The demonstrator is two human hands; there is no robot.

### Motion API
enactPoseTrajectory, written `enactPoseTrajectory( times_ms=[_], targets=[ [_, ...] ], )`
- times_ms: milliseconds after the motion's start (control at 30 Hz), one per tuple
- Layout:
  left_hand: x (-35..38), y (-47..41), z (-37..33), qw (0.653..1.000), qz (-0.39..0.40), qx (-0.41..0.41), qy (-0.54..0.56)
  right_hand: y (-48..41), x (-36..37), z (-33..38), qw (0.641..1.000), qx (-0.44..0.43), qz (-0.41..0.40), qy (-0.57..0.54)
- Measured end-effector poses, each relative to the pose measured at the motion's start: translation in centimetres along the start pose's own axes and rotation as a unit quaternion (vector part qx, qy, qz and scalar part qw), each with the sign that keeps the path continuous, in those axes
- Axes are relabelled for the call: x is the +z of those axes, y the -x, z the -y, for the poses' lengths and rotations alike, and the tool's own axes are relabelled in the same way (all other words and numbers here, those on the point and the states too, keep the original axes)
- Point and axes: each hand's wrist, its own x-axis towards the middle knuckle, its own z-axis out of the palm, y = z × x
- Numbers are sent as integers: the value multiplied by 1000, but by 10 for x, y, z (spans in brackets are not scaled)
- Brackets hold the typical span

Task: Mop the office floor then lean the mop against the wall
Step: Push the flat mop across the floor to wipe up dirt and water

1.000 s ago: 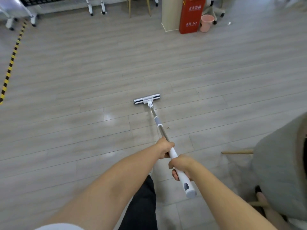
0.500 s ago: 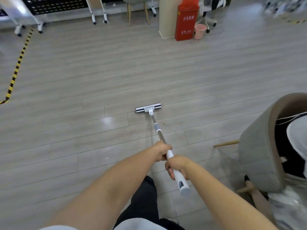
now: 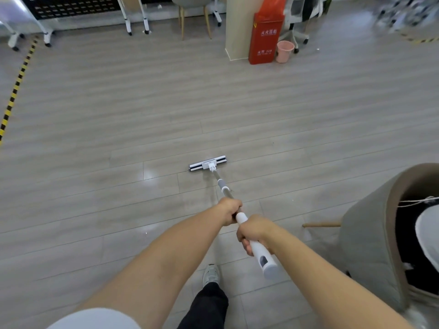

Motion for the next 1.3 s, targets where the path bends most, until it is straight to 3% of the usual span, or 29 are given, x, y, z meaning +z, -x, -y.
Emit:
enactPoseTrajectory(
  times_ms=[667,1133,1300],
  targets=[
    [-73,-122,-163,999,-19,23,-24,-113,8,181,1000,5,-13,-12],
    [-58,-204,-320,1000,27,13,6,-208,-83,324,996,23,-30,82],
    [-30,-244,-388,998,44,-44,10,-245,-137,380,978,53,-44,197]
  ],
)
